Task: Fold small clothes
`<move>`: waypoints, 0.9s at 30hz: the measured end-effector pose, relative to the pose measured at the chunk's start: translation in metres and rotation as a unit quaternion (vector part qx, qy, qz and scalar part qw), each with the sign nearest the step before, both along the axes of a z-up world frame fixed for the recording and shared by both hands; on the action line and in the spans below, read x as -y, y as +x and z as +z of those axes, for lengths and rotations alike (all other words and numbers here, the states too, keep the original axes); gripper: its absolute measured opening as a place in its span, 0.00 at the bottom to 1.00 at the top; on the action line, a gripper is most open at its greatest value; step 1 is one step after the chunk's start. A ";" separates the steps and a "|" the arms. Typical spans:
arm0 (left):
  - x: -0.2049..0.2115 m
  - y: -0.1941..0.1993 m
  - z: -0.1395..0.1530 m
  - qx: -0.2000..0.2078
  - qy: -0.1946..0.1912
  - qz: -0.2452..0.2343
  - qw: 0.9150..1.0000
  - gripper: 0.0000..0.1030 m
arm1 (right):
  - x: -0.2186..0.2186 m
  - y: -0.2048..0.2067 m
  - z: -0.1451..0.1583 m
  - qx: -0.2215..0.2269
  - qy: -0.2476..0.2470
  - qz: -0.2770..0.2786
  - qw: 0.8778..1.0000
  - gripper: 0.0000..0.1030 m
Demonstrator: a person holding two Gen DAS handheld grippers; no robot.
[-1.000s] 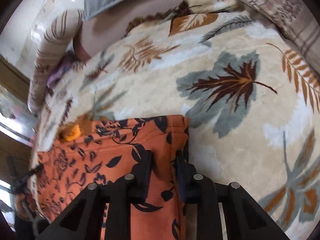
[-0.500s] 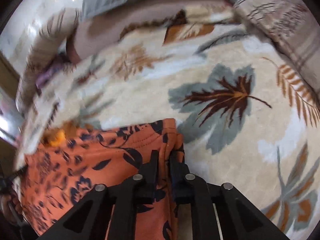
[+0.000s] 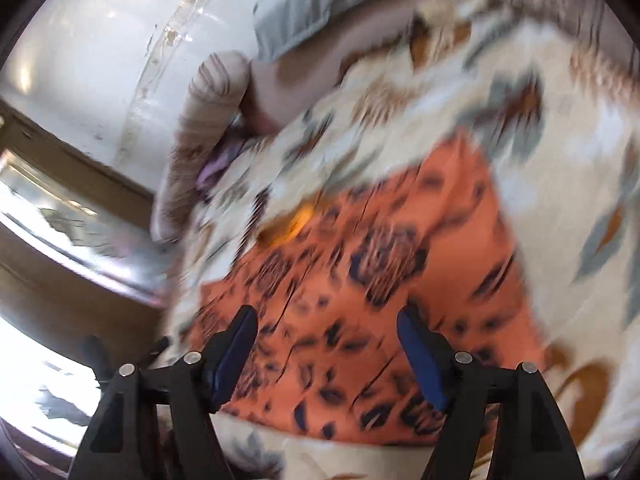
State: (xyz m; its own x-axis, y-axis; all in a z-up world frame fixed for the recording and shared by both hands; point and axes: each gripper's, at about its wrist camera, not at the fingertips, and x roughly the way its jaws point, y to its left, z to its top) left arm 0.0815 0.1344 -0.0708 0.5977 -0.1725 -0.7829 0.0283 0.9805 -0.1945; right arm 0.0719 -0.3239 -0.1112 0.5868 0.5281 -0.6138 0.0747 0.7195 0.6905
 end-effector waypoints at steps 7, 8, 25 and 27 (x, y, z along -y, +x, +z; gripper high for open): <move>-0.024 -0.003 -0.042 -0.068 0.031 0.065 0.995 0.61 | 0.031 -0.031 -0.002 -0.002 0.020 -0.077 0.997 0.73; -0.025 -0.006 -0.039 -0.062 0.029 0.068 0.995 0.61 | 0.027 -0.035 0.000 0.009 0.018 -0.066 0.998 0.74; -0.008 0.006 -0.002 -0.018 0.050 0.014 0.998 0.61 | -0.015 -0.010 0.016 0.007 -0.018 -0.028 0.999 0.78; -0.003 0.029 0.002 -0.013 0.065 0.006 0.998 0.61 | -0.020 0.002 0.015 0.002 -0.012 -0.015 1.000 0.78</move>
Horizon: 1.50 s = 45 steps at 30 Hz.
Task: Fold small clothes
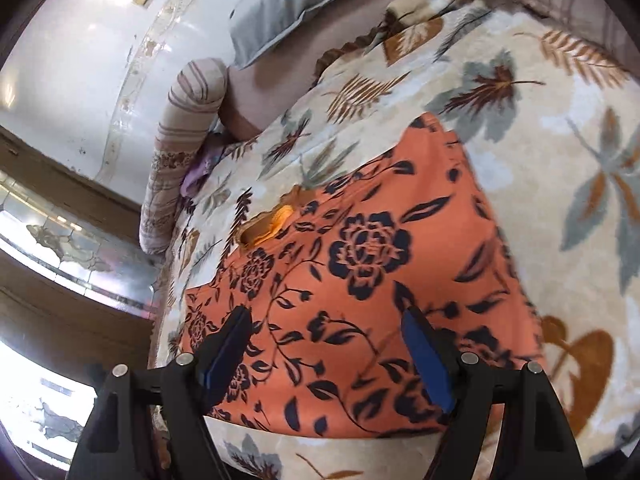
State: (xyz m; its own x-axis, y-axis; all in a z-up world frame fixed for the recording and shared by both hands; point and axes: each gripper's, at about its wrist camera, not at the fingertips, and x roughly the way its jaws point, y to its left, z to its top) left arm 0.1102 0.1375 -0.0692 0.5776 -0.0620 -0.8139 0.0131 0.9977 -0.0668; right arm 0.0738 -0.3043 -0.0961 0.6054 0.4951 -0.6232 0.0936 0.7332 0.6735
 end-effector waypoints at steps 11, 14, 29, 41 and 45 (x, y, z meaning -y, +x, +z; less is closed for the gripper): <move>-0.026 0.116 -0.056 -0.070 0.069 0.075 0.992 0.82 | 0.069 0.114 -0.047 -0.050 0.045 -0.048 0.997 0.77; -0.031 0.108 -0.048 -0.060 0.073 0.082 0.992 0.82 | 0.101 0.114 -0.051 -0.035 0.123 -0.112 0.985 0.77; 0.014 -0.043 0.009 0.025 0.001 0.023 0.999 0.82 | 0.006 -0.079 -0.025 -0.002 0.113 -0.025 0.993 0.78; 0.053 -0.045 -0.051 -0.039 0.070 -0.005 0.997 0.82 | 0.058 -0.101 -0.081 -0.048 0.192 -0.165 0.966 0.79; 0.053 -0.048 -0.035 -0.025 0.050 0.001 0.998 0.82 | 0.063 -0.089 -0.092 -0.052 0.219 -0.180 0.958 0.79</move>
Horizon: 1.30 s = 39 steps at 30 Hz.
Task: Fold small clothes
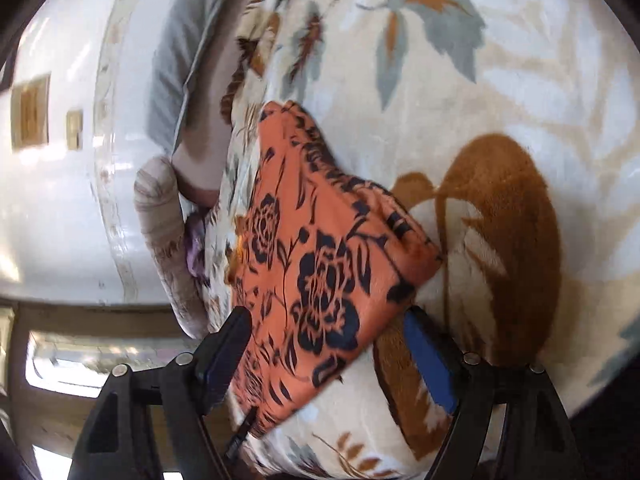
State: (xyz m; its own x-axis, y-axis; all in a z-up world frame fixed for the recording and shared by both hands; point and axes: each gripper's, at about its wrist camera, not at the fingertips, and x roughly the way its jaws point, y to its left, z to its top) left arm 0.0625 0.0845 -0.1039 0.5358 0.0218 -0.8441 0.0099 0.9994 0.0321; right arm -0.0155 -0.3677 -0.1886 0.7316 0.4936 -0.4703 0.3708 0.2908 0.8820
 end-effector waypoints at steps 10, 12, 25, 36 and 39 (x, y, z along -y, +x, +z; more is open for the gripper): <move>0.019 0.012 -0.014 -0.027 0.019 0.004 0.999 0.82 | 0.003 0.010 0.011 -0.022 -0.091 -0.013 0.996 0.15; 0.021 0.011 -0.013 -0.025 0.021 0.003 0.999 0.82 | 0.003 0.011 0.017 -0.022 -0.107 -0.004 0.994 0.17; 0.022 0.011 -0.015 -0.020 0.009 -0.004 1.000 0.82 | 0.021 -0.015 0.046 0.013 -0.141 -0.024 0.990 0.78; 0.067 0.014 0.017 0.019 -0.039 -0.049 0.998 0.82 | 0.036 0.051 0.080 0.043 -0.187 0.095 0.977 0.78; 0.089 0.019 0.006 0.008 -0.027 -0.067 0.997 0.82 | 0.038 0.110 0.073 0.026 -0.207 0.165 0.964 0.78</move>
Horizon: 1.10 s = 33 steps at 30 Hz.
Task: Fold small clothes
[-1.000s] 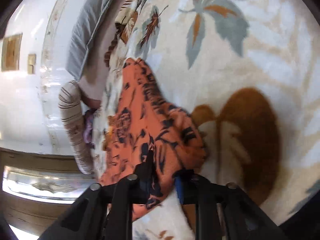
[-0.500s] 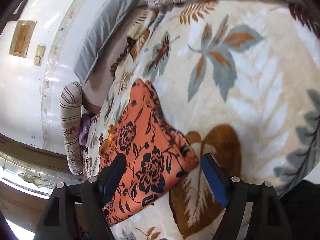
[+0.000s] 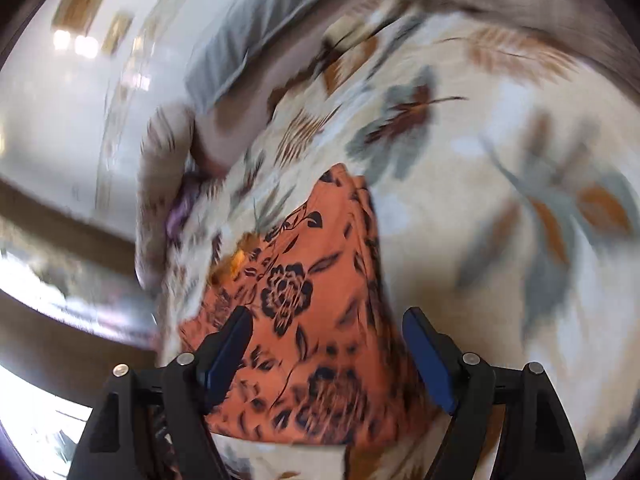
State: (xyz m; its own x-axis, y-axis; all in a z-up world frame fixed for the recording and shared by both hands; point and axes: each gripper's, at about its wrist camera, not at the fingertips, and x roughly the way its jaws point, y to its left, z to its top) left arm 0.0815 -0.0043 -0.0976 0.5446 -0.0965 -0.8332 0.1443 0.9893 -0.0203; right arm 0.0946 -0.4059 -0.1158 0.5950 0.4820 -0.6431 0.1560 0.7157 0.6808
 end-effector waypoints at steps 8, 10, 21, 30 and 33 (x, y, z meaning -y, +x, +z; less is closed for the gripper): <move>0.019 0.006 -0.023 -0.016 0.033 -0.013 0.999 0.84 | -0.016 0.104 -0.033 -0.049 -0.016 0.075 0.996 0.76; 0.018 0.008 -0.024 -0.020 0.031 -0.010 0.999 0.84 | -0.022 0.118 -0.037 -0.049 -0.042 0.083 0.994 0.70; 0.021 0.008 -0.026 -0.022 0.039 -0.001 0.999 0.87 | 0.006 0.105 -0.028 -0.042 -0.075 -0.030 0.996 0.62; 0.017 0.007 -0.019 -0.024 0.024 -0.010 0.999 0.88 | -0.049 -0.008 0.019 0.016 0.057 0.030 0.998 0.65; 0.007 -0.004 -0.005 -0.004 0.002 -0.011 1.000 0.88 | -0.070 -0.033 0.000 -0.001 0.094 0.034 0.995 0.66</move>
State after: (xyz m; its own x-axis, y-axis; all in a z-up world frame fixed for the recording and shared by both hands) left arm 0.0772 -0.0116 -0.1022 0.5363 -0.1057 -0.8374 0.1659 0.9860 -0.0182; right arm 0.0613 -0.3363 -0.1155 0.5557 0.6330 -0.5390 0.1134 0.5845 0.8034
